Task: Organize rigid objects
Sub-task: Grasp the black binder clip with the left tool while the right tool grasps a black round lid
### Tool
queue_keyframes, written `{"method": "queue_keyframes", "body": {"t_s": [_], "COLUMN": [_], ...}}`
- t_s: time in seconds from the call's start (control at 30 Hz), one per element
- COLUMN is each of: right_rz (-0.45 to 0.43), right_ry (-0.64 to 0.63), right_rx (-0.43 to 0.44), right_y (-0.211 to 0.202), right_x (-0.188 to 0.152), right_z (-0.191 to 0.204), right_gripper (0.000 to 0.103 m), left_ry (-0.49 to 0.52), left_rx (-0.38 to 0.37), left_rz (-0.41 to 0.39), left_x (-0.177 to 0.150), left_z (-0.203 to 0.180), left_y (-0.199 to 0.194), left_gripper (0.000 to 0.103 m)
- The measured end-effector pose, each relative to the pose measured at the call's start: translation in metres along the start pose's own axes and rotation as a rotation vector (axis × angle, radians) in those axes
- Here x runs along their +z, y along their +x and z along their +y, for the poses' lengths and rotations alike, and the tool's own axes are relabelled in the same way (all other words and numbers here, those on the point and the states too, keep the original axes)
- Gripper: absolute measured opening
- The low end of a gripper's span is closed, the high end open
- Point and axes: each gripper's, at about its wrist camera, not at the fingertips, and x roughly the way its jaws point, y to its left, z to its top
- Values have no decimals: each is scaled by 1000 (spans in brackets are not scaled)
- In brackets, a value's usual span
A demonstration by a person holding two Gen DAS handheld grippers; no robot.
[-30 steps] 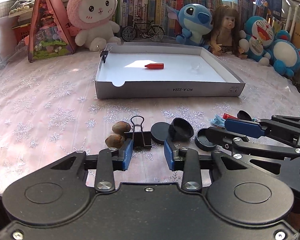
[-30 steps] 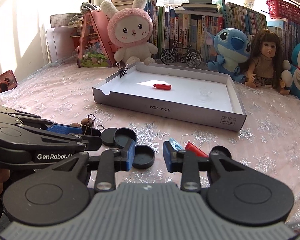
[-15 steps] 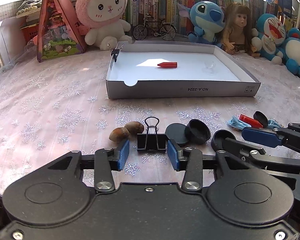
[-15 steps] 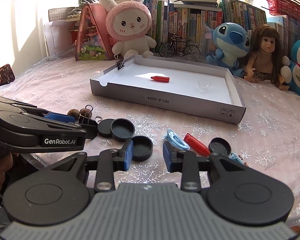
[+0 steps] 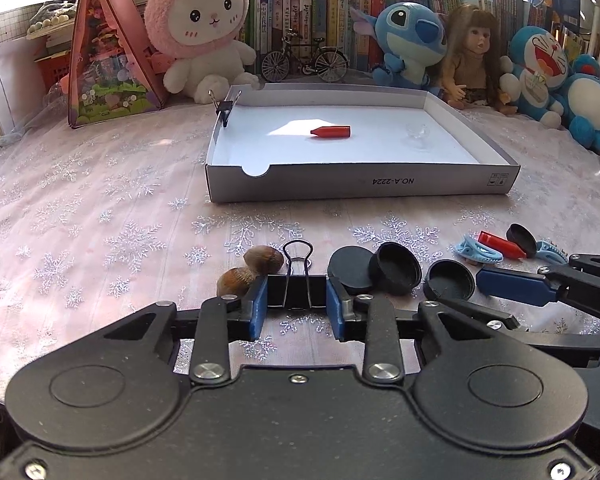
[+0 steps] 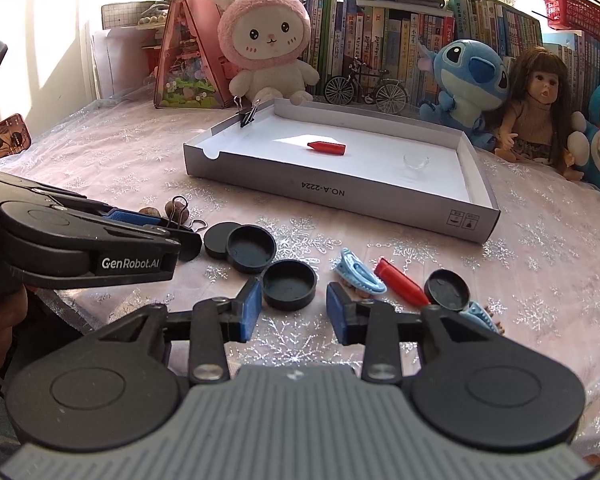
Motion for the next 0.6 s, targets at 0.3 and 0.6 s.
{"method": "queue_keyframes", "body": {"t_s": [0.3, 0.6], "right_rz": [-10, -30], "right_ry": [3, 5], "right_rx": [-26, -67], "right_y": [3, 8], "right_x": [0, 0], "right_z": [-1, 2], "right_gripper": [54, 54], "left_ry": [12, 24], "left_rx": [10, 19], "left_rz": [-1, -5], "left_x": [-1, 0], "left_z": [-1, -3], "left_y": [1, 3], "left_gripper": [31, 30]}}
